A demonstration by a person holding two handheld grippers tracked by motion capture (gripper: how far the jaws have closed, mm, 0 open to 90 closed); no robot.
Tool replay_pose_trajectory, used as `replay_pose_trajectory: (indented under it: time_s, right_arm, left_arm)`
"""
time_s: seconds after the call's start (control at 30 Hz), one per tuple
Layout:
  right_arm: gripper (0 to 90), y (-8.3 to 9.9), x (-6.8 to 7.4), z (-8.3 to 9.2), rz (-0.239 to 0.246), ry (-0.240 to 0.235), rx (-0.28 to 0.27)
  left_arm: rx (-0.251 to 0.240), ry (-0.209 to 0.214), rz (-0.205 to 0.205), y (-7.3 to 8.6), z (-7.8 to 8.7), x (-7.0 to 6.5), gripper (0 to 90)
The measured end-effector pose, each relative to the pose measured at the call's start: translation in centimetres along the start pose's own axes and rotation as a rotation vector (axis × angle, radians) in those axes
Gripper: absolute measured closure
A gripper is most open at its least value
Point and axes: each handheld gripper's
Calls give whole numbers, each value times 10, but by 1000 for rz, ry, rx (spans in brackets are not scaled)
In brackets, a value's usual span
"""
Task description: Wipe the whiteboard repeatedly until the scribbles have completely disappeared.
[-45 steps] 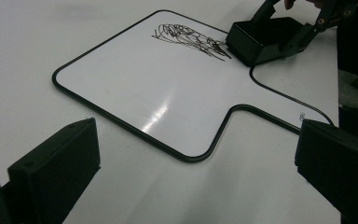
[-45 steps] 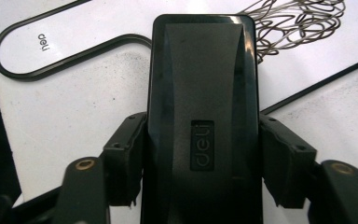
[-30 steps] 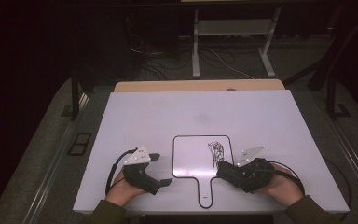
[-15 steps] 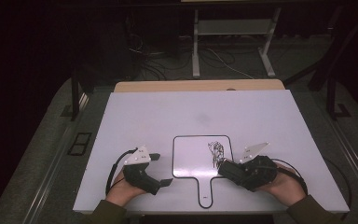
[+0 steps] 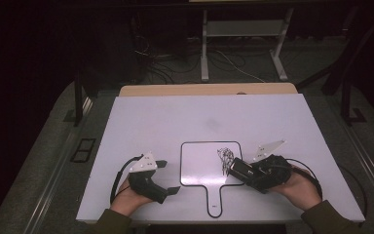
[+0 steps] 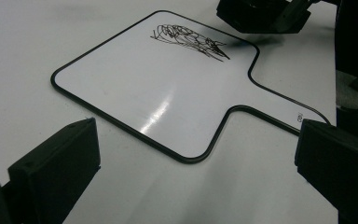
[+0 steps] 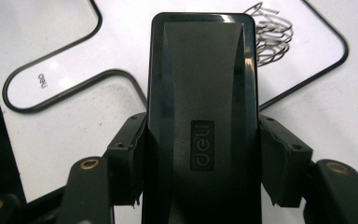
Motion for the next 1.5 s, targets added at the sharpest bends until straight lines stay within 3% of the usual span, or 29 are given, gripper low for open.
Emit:
replay_pose_trajectory:
  time_s: [0.2, 0.47, 1.07, 1.5]
  right_arm:
    - [386, -9, -7, 5, -7, 1, -15]
    - [385, -34, -21, 4, -28, 5, -12]
    - [385, -80, -42, -24, -45, 10, 44]
    - [385, -93, -52, -40, -48, 51, 73]
  left_arm:
    - [-2, 4, 0, 0, -1, 0, 0]
    - [-8, 7, 3, 0, -2, 1, 0]
    - [-9, 8, 0, 0, -2, 0, 0]
    - [-9, 9, -1, 0, -2, 1, 0]
Point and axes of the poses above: each handheld gripper's, and its own axes: z roughly backward along the jaws, y roughly out of its underside, x roughly to its left, and after that the axes turned 14 degrees about x, right-handed
